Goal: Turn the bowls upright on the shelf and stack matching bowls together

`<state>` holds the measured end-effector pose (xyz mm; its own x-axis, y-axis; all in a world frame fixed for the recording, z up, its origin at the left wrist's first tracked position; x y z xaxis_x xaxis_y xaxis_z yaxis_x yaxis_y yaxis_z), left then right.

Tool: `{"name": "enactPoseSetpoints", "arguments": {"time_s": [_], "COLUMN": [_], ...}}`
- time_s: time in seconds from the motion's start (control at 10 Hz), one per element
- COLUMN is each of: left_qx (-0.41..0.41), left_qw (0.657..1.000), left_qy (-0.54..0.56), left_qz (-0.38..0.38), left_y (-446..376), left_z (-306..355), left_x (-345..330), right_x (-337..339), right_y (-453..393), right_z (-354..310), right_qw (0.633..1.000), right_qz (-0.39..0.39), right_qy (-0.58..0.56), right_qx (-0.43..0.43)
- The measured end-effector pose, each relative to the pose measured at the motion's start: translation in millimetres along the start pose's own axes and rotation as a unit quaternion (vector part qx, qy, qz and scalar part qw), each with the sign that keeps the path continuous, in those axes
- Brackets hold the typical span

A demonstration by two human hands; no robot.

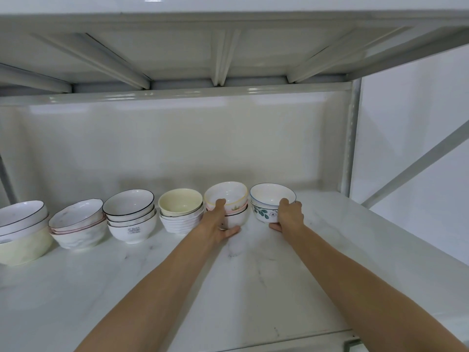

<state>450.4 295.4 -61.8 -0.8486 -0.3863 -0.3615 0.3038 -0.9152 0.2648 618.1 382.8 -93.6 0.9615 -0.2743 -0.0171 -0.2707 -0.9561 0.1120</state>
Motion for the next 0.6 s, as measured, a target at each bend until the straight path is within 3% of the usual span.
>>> {"name": "enactPoseSetpoints", "arguments": {"time_s": [0.2,0.5,0.6], "left_qx": [-0.012,-0.021,-0.016], "left_qw": [1.0,0.997,0.995], "left_qy": [0.006,-0.073,-0.093], "left_qz": [0.009,-0.013,-0.012], "left_y": [2.1,18.3,25.9], "left_z": [-1.9,-11.1,-18.9], "left_x": [-3.2,6.4,13.2], "right_x": [-0.8,5.7,12.3], "right_y": [7.7,15.1,20.2], "right_z": [-1.9,3.5,7.4], "right_qw": [1.0,0.999,1.0], "right_qz": [0.011,-0.013,0.01], "right_qy": [0.012,0.043,-0.008], "right_qx": [-0.001,0.011,-0.026]}}
Point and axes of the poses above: each hand's wrist, its own y-axis away from the middle knuckle, its own x-axis out of the back of the hand, z = x × y, the point moved 2 cm from there along -y, towards the middle knuckle, and after that the axes turned 1 degree about -z, right-handed, at the moved point
